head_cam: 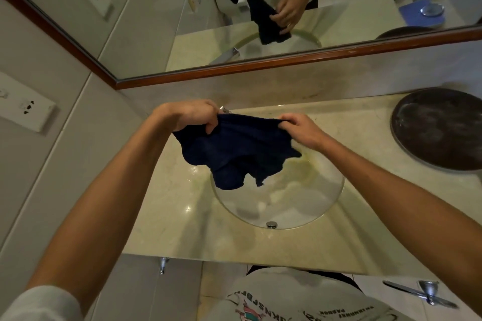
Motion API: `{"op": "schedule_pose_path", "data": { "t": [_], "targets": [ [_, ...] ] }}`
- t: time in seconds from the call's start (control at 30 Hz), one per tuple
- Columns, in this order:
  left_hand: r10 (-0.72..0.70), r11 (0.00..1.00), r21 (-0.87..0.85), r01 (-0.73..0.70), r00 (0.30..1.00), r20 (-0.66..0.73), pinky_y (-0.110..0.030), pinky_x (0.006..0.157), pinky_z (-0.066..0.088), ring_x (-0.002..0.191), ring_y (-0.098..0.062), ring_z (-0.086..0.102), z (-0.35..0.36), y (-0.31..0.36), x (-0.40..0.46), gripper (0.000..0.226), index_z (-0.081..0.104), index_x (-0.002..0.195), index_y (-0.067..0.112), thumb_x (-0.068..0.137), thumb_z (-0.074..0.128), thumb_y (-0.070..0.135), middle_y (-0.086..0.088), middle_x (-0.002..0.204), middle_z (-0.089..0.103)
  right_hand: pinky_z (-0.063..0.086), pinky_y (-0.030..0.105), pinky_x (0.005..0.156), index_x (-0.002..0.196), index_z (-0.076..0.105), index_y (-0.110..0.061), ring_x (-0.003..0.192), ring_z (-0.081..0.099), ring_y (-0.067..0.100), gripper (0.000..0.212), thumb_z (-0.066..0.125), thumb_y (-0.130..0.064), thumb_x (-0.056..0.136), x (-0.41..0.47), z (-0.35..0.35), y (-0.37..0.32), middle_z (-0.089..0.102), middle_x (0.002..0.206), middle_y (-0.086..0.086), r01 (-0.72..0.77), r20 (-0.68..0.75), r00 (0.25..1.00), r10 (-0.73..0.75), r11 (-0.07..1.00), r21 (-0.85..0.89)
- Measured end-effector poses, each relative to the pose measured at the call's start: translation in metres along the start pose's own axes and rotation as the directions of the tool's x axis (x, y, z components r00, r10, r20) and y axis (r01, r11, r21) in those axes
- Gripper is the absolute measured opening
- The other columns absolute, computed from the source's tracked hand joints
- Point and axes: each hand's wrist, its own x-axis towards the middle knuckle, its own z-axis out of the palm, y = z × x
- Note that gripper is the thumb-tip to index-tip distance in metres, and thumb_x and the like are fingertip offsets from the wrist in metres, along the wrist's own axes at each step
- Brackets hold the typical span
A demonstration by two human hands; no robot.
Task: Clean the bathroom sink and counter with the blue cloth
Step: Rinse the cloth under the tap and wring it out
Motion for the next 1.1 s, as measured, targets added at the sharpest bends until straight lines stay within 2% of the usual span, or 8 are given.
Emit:
{"op": "schedule_pose_path", "data": {
  "t": [0.3,0.5,0.63,0.73,0.8,0.87,0.97,1.1],
  "targets": [
    [0.067,0.945,-0.319,-0.066,0.998,-0.007,-0.032,0.062,0.054,0.073,-0.029,0.068,0.003,-0.019,0.007,0.047,0.073,0.09,0.008,0.072,0.038,-0.017,-0.011,0.076,0.072,0.056,0.031,0.078,0.104,0.073,-0.01,0.082,0.07,0.013,0.019,0.056,-0.006,0.096,0.02,-0.039,-0.036,0.075,0.09,0.001,0.038,-0.02,0.999,-0.038,0.999,0.008],
    [0.135,0.886,-0.446,-0.125,0.991,-0.008,-0.026,0.05,0.053,0.063,-0.022,0.068,0.006,-0.019,0.008,0.043,0.067,0.098,-0.002,0.075,0.034,-0.019,-0.01,0.074,0.07,0.058,0.041,0.086,0.106,0.066,-0.021,0.086,0.07,0.017,0.014,0.065,-0.01,0.096,0.027,-0.014,-0.019,0.074,0.095,0.0,-0.008,-0.071,0.997,0.016,0.994,0.11],
    [0.153,0.859,-0.489,-0.15,0.988,-0.035,-0.025,0.049,0.05,0.059,-0.021,0.063,0.01,-0.024,0.014,0.027,0.061,0.087,-0.002,0.068,0.043,-0.008,-0.008,0.068,0.065,0.053,0.035,0.092,0.124,0.061,-0.016,0.093,0.062,0.013,0.042,0.076,-0.035,0.09,0.018,0.017,0.0,0.065,0.107,-0.001,-0.183,-0.245,0.946,0.211,0.974,0.133],
    [0.152,0.826,-0.542,-0.153,0.987,-0.047,-0.026,0.049,0.048,0.061,-0.025,0.056,0.014,-0.032,0.022,0.034,0.055,0.083,0.002,0.05,0.05,0.004,-0.013,0.071,0.057,0.053,0.04,0.093,0.128,0.058,-0.016,0.106,0.063,0.022,0.062,0.069,-0.06,0.087,0.001,0.042,0.024,0.063,0.112,0.001,-0.468,-0.175,0.809,0.561,0.796,0.384],
    [0.155,0.794,-0.586,-0.162,0.986,-0.063,-0.026,0.049,0.046,0.061,-0.024,0.054,0.02,-0.036,0.028,0.037,0.054,0.085,0.003,0.048,0.051,0.005,-0.011,0.07,0.055,0.056,0.043,0.084,0.134,0.053,-0.01,0.102,0.064,0.029,0.073,0.062,-0.067,0.089,-0.011,0.055,0.04,0.062,0.113,0.008,-0.694,0.157,0.645,0.748,0.488,0.529],
    [0.147,0.752,-0.639,-0.162,0.986,-0.077,-0.025,0.05,0.044,0.06,-0.021,0.054,0.029,-0.035,0.031,0.026,0.051,0.077,0.006,0.051,0.053,0.007,-0.008,0.067,0.055,0.057,0.049,0.085,0.14,0.047,0.0,0.111,0.065,0.039,0.093,0.056,-0.075,0.087,-0.025,0.071,0.054,0.064,0.127,0.021,-0.801,0.524,0.527,0.669,0.186,0.568],
    [0.13,0.695,-0.703,-0.153,0.988,-0.087,-0.031,0.063,0.049,0.075,-0.025,0.063,0.042,-0.038,0.037,0.025,0.062,0.087,0.008,0.065,0.066,0.018,-0.012,0.082,0.065,0.053,0.048,0.099,0.141,0.054,-0.001,0.13,0.058,0.04,0.098,0.044,-0.082,0.088,-0.036,0.088,0.053,0.062,0.14,0.021,-0.742,0.674,0.633,0.38,0.05,0.669],
    [0.164,0.688,-0.709,-0.158,0.985,-0.061,-0.031,0.071,0.056,0.085,-0.022,0.07,0.062,-0.049,0.039,0.031,0.068,0.113,0.002,0.095,0.068,0.028,-0.012,0.097,0.073,0.047,0.043,0.108,0.144,0.054,-0.009,0.126,0.062,0.03,0.069,0.052,-0.06,0.098,-0.017,0.079,0.03,0.064,0.138,0.013,-0.448,0.418,0.849,0.324,0.023,0.894]
  ]
}}
